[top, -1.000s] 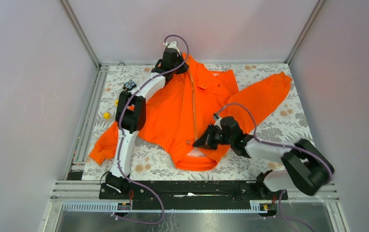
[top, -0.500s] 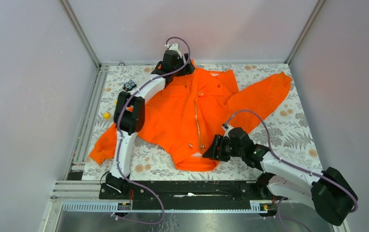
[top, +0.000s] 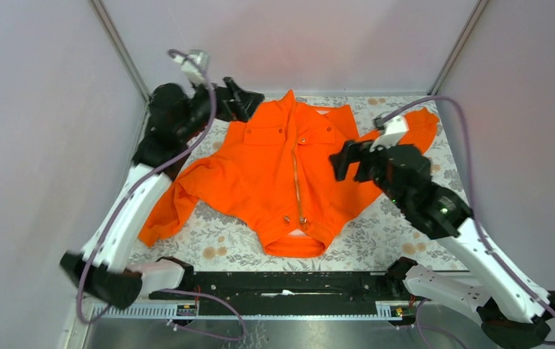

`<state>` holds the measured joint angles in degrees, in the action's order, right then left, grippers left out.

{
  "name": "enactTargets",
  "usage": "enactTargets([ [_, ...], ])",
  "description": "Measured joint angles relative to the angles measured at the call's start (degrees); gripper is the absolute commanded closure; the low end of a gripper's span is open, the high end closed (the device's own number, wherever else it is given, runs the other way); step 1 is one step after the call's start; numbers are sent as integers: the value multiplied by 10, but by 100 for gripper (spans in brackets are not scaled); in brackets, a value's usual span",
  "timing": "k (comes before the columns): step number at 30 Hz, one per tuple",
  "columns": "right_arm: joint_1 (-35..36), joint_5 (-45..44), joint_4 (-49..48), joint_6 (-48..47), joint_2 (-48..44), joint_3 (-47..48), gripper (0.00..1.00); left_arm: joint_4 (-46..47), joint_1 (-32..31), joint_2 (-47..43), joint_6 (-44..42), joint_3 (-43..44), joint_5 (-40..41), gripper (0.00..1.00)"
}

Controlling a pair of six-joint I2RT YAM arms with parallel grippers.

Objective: Zip up the jacket

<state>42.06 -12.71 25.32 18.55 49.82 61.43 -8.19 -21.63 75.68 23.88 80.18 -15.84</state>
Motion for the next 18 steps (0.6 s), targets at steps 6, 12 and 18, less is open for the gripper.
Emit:
enactTargets([
  [6, 0, -162, 16, -95, -15, 134, 0, -53, -1, -168, -41, -5, -5, 1],
  [12, 0, -242, 16, -150, -46, 191, 0, -96, -1, -235, -71, -17, 14, 1],
  [18, 0, -273, 16, -168, -69, 219, 1, -103, -1, -256, -79, -30, 41, 1],
])
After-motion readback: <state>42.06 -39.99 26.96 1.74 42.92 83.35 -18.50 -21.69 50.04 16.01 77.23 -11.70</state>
